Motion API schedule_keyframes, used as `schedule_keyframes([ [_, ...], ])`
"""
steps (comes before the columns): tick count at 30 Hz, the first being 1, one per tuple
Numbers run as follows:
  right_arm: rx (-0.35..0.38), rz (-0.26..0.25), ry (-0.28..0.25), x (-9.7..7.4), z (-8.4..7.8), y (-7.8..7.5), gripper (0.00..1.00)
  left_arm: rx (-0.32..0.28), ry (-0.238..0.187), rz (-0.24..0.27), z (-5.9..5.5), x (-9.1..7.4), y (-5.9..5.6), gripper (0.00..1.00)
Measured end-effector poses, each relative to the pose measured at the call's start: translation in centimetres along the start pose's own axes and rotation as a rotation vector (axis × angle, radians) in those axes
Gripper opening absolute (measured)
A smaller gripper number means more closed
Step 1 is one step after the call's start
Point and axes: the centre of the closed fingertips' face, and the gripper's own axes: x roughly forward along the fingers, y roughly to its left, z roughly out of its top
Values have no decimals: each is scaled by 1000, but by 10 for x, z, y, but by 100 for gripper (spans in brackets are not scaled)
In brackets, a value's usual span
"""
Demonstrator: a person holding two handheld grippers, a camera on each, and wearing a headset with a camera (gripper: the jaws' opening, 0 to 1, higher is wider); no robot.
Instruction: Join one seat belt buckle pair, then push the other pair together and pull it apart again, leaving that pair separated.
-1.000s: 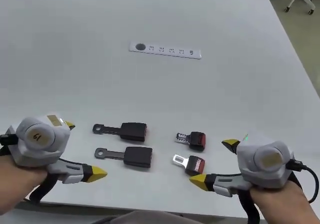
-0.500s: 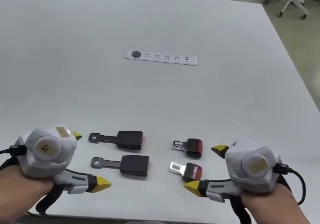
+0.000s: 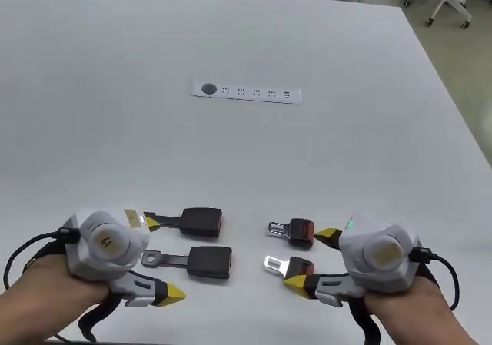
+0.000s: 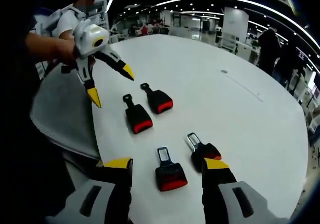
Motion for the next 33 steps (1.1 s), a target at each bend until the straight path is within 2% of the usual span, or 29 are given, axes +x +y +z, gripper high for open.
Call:
schedule_keyframes([
  [2, -1, 12, 4, 4, -3, 0, 50, 6, 11, -14, -5, 3, -1, 72],
  [6, -9, 31, 10, 8, -4, 2, 43, 20, 22, -25, -5, 7, 1, 70],
  [9, -23, 36, 26, 13, -7, 2, 43, 29, 28, -32, 0, 9, 4, 68],
  [16, -70, 49, 69, 22, -15, 0, 44, 33, 42, -40, -2, 21, 14, 64],
  [20, -85, 57, 90, 25, -22, -1, 43, 62, 66, -61, -4, 29, 12, 62],
  [21, -87, 59, 93, 26, -23, -1, 43, 84, 69, -69, -1, 29, 10, 61],
  [23, -91, 61, 99, 28, -24, -2, 42, 123, 45, -83, 5, 30, 6, 56],
  [25, -90, 63, 107, 28, -25, -2, 41, 135, 43, -88, 5, 34, 5, 55],
  [33, -125, 81, 147, 34, -37, -3, 37, 198, 79, -133, 8, 48, 2, 48],
])
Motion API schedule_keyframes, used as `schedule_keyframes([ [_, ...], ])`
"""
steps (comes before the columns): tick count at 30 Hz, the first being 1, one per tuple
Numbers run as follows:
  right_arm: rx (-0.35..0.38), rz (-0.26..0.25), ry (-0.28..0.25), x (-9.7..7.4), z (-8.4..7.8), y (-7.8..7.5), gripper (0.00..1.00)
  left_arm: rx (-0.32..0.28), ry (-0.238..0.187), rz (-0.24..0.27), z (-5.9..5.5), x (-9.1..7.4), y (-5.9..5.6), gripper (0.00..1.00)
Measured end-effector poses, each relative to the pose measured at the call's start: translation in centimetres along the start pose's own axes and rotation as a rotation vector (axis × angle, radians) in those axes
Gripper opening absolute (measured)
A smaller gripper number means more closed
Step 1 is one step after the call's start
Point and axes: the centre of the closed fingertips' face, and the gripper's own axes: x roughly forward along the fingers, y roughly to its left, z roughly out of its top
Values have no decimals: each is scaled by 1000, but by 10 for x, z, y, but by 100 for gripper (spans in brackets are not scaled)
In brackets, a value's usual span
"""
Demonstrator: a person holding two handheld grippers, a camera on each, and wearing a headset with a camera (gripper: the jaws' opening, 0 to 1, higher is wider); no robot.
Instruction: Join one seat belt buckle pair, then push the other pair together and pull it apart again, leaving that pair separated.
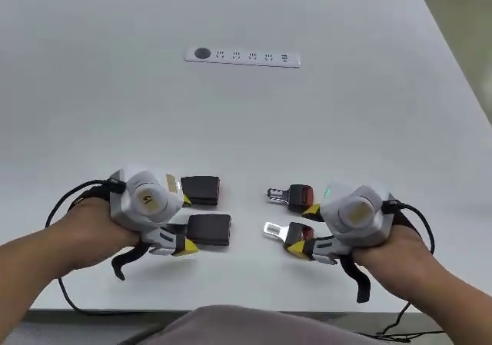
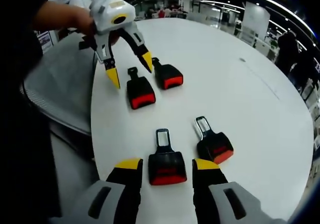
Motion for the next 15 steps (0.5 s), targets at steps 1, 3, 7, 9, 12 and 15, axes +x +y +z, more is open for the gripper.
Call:
schedule_keyframes([
  [1, 4, 2, 4, 2, -3, -1, 37, 6, 1, -16, 1, 2, -2, 46],
  [3, 5, 4, 10, 3, -5, -1, 37, 19, 12, -31, 0, 6, -3, 44],
  [7, 5, 12, 22, 1, -6, 1, 36, 64, 47, -44, -3, 13, -4, 44],
  [9, 5, 16, 24, 2, -7, 1, 35, 73, 56, -49, -4, 16, -5, 44],
  [12, -6, 24, 36, 3, -9, 1, 34, 105, 66, -57, -1, 19, -7, 43],
  [15, -13, 37, 45, 8, -11, 1, 33, 112, 76, -69, 1, 22, -8, 42],
])
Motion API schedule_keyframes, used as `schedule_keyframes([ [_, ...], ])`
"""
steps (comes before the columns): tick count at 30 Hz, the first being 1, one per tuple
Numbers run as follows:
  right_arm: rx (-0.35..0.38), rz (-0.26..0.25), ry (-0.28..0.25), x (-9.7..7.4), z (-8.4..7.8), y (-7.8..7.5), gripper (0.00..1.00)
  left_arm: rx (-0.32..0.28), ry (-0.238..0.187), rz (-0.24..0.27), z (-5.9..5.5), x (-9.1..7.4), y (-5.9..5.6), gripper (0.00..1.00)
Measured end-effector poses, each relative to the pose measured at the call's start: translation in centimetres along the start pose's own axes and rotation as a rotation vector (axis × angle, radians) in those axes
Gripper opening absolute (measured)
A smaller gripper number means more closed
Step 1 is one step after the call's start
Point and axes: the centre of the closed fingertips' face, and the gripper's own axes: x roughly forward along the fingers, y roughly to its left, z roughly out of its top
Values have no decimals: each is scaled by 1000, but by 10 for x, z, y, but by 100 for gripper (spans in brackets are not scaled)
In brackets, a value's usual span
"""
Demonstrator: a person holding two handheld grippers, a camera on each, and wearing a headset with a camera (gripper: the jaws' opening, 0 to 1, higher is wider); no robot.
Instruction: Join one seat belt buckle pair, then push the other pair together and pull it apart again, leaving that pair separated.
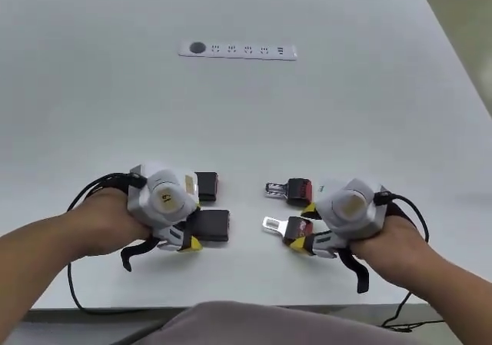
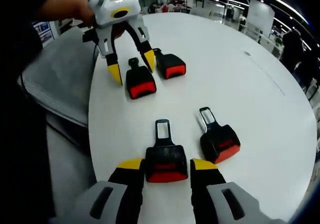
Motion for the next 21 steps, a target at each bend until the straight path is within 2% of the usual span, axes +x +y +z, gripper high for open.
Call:
schedule_keyframes([
  [3, -32, 13, 18, 1, -2, 2, 32, 17, 18, -6, 1, 2, -1, 40],
  [6, -34, 21, 25, 2, -3, 2, 32, 25, 30, -8, -3, 4, 0, 39],
  [12, -79, 32, 42, 9, -7, -1, 33, 36, 28, -15, -4, 3, 2, 37],
  [15, -154, 43, 50, 10, -7, 0, 33, 41, 28, -19, -5, 3, 2, 36],
  [17, -139, 48, 57, 11, -7, 0, 33, 44, 27, -24, -5, 4, 1, 35],
  [19, -160, 57, 67, 11, -7, 1, 33, 72, 29, -30, -4, 3, -3, 34],
  [21, -177, 64, 78, 13, -8, 1, 33, 65, 29, -25, -7, 5, 0, 34],
])
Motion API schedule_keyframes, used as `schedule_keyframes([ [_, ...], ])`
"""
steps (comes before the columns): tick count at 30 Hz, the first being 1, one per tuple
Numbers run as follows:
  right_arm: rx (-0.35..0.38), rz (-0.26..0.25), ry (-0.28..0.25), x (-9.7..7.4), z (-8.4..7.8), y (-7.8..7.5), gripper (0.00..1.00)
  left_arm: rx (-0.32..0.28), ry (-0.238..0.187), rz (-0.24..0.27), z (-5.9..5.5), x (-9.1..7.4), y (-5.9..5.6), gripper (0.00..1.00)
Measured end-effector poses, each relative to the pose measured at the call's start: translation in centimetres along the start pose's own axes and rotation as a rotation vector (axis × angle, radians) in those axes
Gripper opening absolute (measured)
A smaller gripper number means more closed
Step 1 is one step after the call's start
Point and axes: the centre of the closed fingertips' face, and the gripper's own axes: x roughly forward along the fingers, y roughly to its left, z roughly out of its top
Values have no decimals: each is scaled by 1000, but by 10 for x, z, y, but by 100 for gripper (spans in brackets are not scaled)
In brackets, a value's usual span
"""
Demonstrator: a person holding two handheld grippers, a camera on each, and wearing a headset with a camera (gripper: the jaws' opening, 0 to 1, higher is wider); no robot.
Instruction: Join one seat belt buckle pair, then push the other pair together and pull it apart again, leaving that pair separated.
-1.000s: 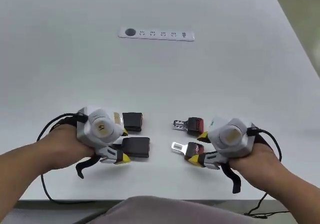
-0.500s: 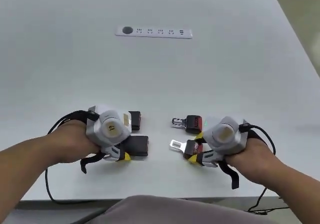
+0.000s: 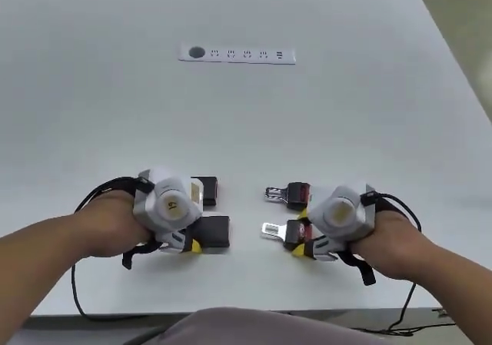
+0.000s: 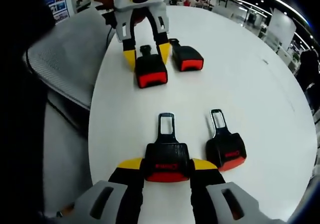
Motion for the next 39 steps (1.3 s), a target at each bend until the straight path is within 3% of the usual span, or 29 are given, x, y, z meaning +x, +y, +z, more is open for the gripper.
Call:
schedule_keyframes([
  [6, -40, 19, 8, 1, 1, 1, 33, 12, 10, 13, -2, 1, 1, 33],
  [14, -24, 14, 8, 2, 1, 0, 33, -12, 8, 9, -2, 1, 0, 33],
  [24, -17, 9, -19, 11, 23, 2, 33, -6, 10, 6, 0, 0, -2, 33],
  [39, -32, 16, 14, 23, 46, 6, 33, -3, 54, 9, -3, 1, 1, 33],
])
